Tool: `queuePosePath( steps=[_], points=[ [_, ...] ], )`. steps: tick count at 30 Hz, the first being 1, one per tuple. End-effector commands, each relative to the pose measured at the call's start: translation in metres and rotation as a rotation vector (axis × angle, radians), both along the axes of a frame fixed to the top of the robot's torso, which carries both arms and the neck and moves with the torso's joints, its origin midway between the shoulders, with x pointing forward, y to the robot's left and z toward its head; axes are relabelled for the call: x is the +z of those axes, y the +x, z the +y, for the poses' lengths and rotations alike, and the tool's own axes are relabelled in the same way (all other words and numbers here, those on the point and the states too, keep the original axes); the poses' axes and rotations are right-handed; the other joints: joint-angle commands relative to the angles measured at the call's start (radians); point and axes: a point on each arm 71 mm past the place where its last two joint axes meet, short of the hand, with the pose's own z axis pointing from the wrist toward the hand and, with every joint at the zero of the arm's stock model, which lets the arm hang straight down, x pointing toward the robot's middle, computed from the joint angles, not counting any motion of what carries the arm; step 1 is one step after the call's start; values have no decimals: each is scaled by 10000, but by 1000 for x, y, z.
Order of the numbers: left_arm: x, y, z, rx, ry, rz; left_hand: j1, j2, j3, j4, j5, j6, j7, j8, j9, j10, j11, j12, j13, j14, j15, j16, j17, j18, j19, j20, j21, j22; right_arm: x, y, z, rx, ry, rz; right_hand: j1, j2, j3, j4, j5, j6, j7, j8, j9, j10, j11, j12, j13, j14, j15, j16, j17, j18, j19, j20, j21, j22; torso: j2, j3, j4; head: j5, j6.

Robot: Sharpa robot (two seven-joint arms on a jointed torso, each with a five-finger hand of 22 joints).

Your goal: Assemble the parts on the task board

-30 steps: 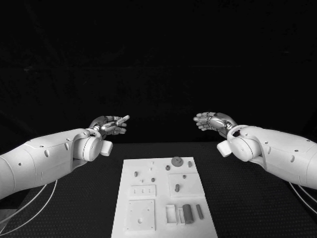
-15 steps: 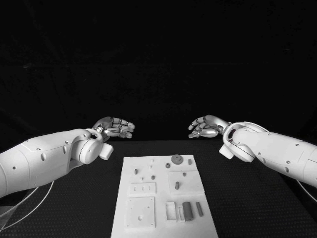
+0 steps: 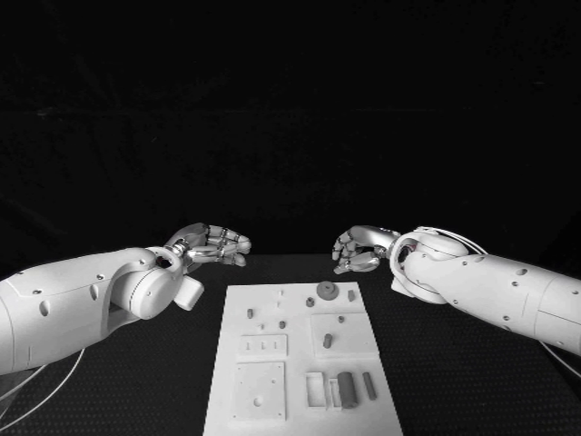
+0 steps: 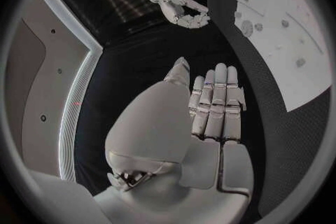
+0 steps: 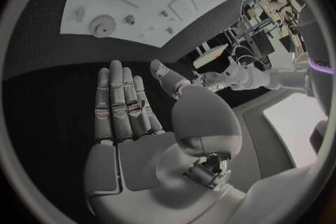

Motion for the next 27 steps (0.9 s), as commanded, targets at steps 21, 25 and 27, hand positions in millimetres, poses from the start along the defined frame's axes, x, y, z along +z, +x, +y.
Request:
queuePosePath(
  steps=[21,25,27],
  points=[
    [18,-2,-3,-179,-235,-372,-127,-137,-80,13,-48,32,192,-147,-48,62,47,-164,-67,97,-7,-100,72,-234,145,-92,-107,-61,-12,-4,32,658,-2757,-702,143,-187,-270,11,35,253,74,-515,-117,584,-197,-477,70,961,-471,730,946,59,1312,-512,415,150,918,-54,456,-221,-45],
    [18,-2,-4,-159,-206,-346,-151,-140,-77,13,-48,41,195,-157,-50,69,47,-175,-72,105,-10,-107,82,-246,158,-105,-115,-67,-15,-5,30,584,-2994,-349,-34,-225,-337,37,36,227,106,-618,-161,635,-218,-589,78,1186,-518,952,1123,59,1605,-607,570,241,994,-70,495,-218,-75],
    [18,-3,-5,-164,-198,-344,-173,-142,-75,15,-48,48,198,-163,-51,77,47,-182,-76,111,-12,-111,88,-254,169,-114,-119,-70,-15,-6,31,577,-2985,-406,-37,-244,-332,28,34,240,108,-661,-178,756,-272,-602,126,1302,-576,1158,1273,59,1790,-708,696,325,1028,-84,510,-225,-90]
  ],
)
